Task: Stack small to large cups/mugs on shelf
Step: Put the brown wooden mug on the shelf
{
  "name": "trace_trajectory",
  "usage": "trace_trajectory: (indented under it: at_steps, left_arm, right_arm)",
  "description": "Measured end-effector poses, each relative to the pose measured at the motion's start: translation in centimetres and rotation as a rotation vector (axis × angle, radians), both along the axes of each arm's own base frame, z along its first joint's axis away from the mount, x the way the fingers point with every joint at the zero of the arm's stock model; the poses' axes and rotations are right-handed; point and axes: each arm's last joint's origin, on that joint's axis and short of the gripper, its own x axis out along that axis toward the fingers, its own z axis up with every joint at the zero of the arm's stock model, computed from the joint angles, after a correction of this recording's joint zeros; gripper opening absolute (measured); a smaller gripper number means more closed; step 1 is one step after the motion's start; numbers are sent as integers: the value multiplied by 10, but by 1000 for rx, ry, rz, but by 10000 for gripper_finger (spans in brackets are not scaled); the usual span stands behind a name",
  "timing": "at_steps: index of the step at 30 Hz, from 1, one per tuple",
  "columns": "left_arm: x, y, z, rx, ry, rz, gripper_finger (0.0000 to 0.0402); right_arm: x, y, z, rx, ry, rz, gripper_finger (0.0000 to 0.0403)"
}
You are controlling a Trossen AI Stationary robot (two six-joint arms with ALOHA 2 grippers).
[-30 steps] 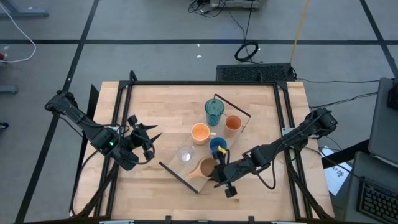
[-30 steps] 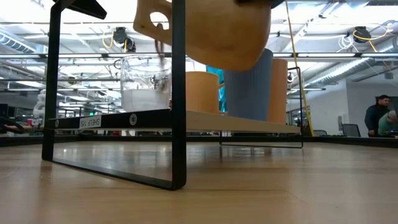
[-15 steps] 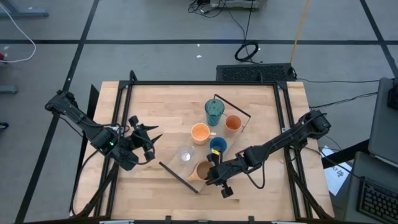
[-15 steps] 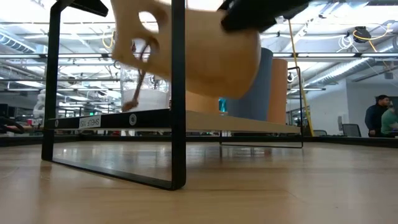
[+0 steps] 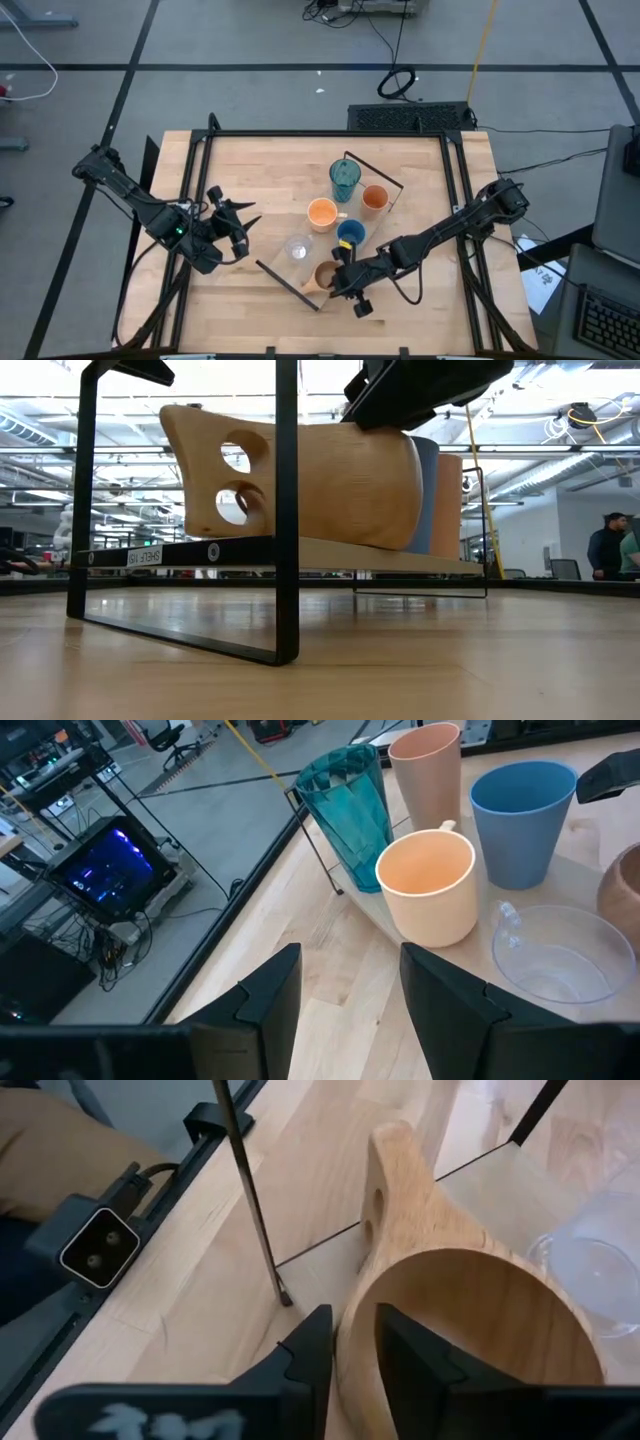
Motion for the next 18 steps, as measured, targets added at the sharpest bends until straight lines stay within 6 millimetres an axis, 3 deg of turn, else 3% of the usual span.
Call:
trace_trajectory:
  at_steps: [7,18]
  left_arm:
    - [0,0,0,0,0,0,172]
    - [0,0,0,-1,0,0,172]
  right_arm:
    - [1,-2,0,-43,-18,-35,94]
    - [4,-2,4,-103,-90,-32,169]
